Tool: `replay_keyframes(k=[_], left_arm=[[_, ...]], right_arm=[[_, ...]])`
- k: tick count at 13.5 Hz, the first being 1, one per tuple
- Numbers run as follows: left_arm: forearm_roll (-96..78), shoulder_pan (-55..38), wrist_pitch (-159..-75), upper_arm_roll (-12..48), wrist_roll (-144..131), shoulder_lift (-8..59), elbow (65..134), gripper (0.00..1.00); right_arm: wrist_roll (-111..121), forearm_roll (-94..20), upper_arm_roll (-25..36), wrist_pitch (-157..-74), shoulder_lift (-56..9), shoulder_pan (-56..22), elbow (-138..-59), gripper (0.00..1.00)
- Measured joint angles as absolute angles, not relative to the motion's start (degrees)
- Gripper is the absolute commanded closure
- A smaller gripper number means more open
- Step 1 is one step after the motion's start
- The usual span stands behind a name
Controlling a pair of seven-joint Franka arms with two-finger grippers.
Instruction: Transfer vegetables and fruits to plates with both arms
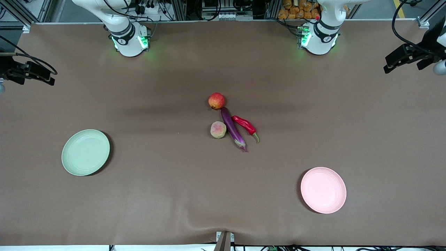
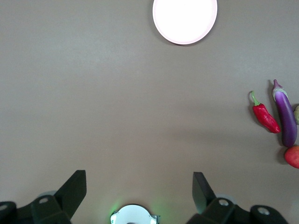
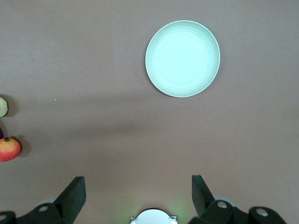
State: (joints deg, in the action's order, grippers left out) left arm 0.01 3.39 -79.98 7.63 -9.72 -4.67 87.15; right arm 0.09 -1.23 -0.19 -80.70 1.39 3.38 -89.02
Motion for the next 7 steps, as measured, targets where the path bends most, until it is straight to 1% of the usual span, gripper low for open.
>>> replay_keyframes(k=[4,7], left_arm=[[0.01,3.44,-79.76,8.52,-9.72,-4.78,87.45,0.0],[0.01,3.42,-81.15,8.69,-9.72,-4.0,89.83,0.0]], right_arm=[[0.09,-1.23,-0.19,-80.71,1.21,3.38,-89.02,0.0],[0.1,-1.23,-0.19,-80.71,1.14,3.38,-89.04,0.0]])
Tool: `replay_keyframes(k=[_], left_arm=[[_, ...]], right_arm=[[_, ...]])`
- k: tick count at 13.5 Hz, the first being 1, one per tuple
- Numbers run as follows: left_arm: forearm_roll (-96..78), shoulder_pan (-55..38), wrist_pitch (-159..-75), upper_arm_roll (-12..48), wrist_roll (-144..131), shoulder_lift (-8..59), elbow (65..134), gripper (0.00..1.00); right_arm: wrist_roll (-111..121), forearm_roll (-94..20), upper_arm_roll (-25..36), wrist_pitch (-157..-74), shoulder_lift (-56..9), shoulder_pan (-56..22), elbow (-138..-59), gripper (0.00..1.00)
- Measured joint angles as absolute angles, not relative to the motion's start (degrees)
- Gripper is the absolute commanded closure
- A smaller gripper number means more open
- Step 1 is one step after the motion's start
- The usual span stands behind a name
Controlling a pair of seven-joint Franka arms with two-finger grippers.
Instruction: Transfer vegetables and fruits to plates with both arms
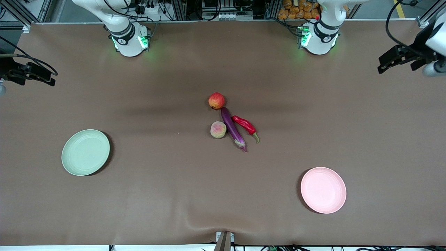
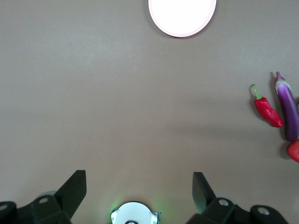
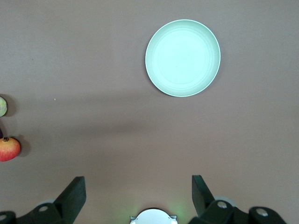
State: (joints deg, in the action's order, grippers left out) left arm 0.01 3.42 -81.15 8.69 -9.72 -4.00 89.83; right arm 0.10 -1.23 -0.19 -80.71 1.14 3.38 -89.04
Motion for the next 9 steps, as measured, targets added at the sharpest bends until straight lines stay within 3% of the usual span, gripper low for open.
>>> replay_keyframes(k=[5,9], left_arm=[[0.0,1.89,-95.32,15.67,-20.74,8.71,93.04,0.0],[0.01,-7.46,-109.88,17.19,-37.74,22.06,93.18,0.02]], right_arm=[[0.1,-1.4,-0.35,-80.71,0.38,3.2,-89.19,0.0],[0.07,-5.51,-0.58,-84.3,-5.0,1.71,-89.51,0.0]])
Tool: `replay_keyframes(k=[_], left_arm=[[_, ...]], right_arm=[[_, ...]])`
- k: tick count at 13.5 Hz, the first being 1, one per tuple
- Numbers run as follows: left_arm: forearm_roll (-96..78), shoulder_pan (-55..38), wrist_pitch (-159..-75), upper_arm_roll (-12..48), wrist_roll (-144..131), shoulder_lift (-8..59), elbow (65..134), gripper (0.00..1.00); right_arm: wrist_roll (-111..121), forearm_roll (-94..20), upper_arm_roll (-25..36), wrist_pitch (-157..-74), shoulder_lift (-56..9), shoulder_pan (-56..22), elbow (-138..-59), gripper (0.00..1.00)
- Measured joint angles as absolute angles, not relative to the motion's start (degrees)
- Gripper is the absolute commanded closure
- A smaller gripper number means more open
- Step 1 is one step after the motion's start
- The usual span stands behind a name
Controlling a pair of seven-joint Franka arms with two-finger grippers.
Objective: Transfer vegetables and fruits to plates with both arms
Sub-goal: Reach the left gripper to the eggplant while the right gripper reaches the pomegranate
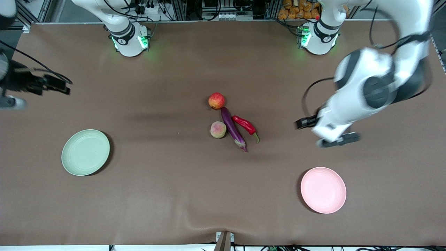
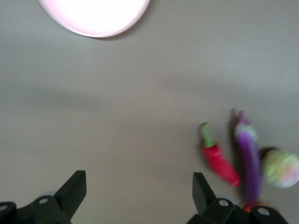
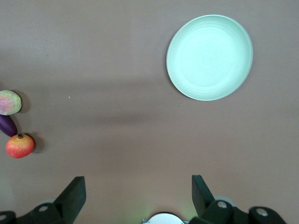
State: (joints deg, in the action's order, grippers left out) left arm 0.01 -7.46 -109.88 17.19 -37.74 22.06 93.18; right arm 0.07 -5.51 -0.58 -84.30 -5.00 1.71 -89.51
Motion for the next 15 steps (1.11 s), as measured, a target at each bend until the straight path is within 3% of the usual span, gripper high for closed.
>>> replay_keyframes(k=[1,2,3,8,15], left_arm=[[0.01,-10.15,-113.7,17.21,-42.12,24.9,93.0,0.18],[0.07,-12.96,-117.34,17.15,-45.86,27.81,92.73,0.11],[0.19,-15.44,-121.11,17.07,-49.34,30.77,92.24,0.1],[0.38,-20.21,-137.02,16.96,-55.05,41.52,89.74,0.16],[0.68,-27.62,-138.09,12.57,-60.67,44.39,87.91,0.21]], right_arm=[[0.07,-5.69,-0.62,-85.93,-6.87,1.22,-89.53,0.0],[0.07,-5.74,-0.63,-87.52,-8.71,0.54,-89.53,0.0],[0.06,-5.76,-0.64,-88.72,-10.3,-0.19,-89.53,0.0],[-1.16,-6.99,-0.75,-90.86,-13.2,-3.86,-89.49,0.0],[-3.02,-9.3,-0.89,-90.88,-13.89,-6.33,-89.52,0.0]])
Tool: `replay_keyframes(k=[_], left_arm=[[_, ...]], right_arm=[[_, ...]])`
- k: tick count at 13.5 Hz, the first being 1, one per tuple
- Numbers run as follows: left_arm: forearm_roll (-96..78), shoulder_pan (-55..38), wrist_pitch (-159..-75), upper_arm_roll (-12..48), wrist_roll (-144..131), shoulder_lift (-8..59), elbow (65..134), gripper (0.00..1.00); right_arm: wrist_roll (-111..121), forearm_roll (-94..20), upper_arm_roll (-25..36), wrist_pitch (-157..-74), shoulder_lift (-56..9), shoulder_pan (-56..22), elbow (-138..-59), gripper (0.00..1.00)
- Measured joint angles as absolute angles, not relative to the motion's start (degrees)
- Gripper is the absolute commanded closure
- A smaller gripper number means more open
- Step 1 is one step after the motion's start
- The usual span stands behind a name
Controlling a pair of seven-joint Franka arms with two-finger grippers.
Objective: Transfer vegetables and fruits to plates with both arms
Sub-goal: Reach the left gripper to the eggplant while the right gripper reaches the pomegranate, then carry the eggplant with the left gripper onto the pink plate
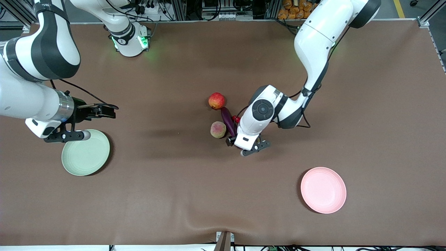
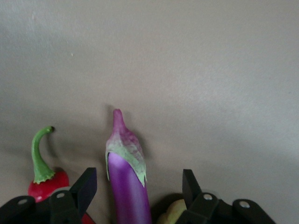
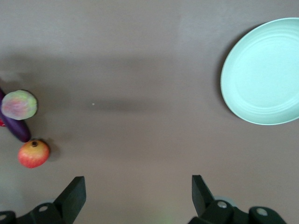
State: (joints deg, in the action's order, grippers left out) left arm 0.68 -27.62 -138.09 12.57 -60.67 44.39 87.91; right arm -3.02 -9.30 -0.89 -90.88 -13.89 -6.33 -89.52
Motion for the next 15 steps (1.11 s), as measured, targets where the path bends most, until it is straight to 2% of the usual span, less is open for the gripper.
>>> replay_keyframes(k=[1,4,5,7,8,11,13,15], left_arm=[[0.68,-28.01,-138.09,12.56,-61.18,44.97,87.92,0.22],[0.7,-28.84,-138.11,12.5,-62.96,46.39,87.91,0.33],[0.7,-28.84,-138.12,12.48,-63.67,46.63,87.9,0.47],[0.72,-28.85,-138.1,12.38,-64.78,46.96,87.91,0.93],[0.72,-28.86,-138.05,12.37,-64.99,47.03,87.93,1.0],[0.72,-28.75,-136.85,12.33,-65.16,46.88,87.68,1.0],[0.76,-28.12,-132.18,12.24,-65.16,45.48,86.47,1.0],[0.88,-27.08,-126.19,12.18,-65.15,41.3,85.28,1.0]], right_arm=[[-3.02,-10.39,-0.91,-91.09,-14.28,-6.9,-89.57,0.0],[-4.43,-11.21,-0.96,-92.33,-16.71,-10.07,-90.07,0.0],[-5.82,-11.29,-1.0,-92.98,-17.41,-11.54,-90.57,0.0],[-11.41,-11.6,-1.11,-96.55,-18.59,-16.12,-92.3,0.0],[-16.04,-11.66,-1.16,-99.27,-19.35,-19.4,-93.12,0.0],[-27.27,-11.66,-1.23,-105.12,-21.66,-27.44,-94.43,0.0],[-31.21,-11.66,-1.18,-107.72,-23.56,-29.63,-94.71,0.0],[-34.43,-11.67,-1.19,-110.05,-25.4,-30.79,-95.08,0.0]])
